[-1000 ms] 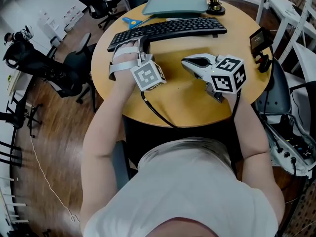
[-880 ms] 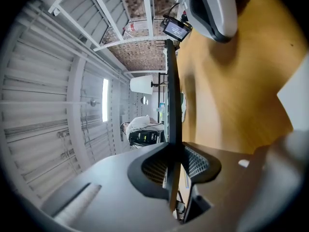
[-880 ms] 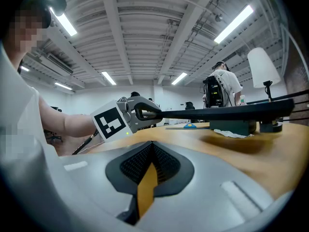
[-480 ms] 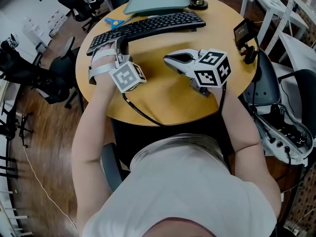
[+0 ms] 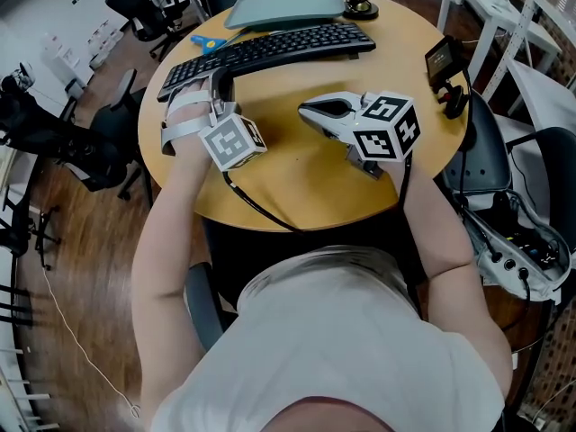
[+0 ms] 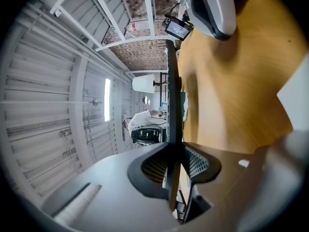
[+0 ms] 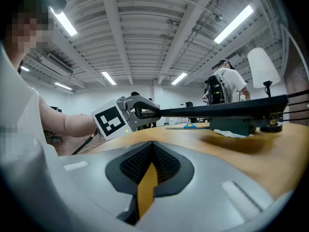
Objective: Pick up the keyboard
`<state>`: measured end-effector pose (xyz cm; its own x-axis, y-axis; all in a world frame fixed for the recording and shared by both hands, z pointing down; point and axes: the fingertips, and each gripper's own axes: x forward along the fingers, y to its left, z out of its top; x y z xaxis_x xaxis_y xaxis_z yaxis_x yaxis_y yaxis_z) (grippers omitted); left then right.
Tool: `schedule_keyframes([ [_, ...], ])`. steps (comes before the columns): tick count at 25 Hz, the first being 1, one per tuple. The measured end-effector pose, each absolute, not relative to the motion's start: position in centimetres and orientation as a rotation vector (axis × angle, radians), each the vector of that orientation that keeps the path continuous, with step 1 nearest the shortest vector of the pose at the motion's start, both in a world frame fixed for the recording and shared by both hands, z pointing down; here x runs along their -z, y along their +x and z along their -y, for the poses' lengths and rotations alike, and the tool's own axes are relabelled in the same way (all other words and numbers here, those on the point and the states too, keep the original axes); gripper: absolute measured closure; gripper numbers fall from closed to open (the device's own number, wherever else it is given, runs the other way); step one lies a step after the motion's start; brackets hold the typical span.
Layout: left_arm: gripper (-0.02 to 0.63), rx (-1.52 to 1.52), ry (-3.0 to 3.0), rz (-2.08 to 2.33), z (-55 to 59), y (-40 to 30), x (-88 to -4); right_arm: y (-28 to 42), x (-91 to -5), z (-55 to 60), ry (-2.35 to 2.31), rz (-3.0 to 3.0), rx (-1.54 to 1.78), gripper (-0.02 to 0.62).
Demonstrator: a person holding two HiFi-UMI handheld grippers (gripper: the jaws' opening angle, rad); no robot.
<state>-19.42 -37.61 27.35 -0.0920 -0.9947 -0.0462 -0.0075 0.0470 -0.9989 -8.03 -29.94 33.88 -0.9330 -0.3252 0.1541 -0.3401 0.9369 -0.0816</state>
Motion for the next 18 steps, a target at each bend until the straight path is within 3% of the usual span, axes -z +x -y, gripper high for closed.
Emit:
schedule_keyframes([
  [18,0.517,1.221,-1.114,-1.328,37.55,-19.76,-26.56,-7.93,-33.88,29.93,0.510,2.957,-0.160,0.594],
])
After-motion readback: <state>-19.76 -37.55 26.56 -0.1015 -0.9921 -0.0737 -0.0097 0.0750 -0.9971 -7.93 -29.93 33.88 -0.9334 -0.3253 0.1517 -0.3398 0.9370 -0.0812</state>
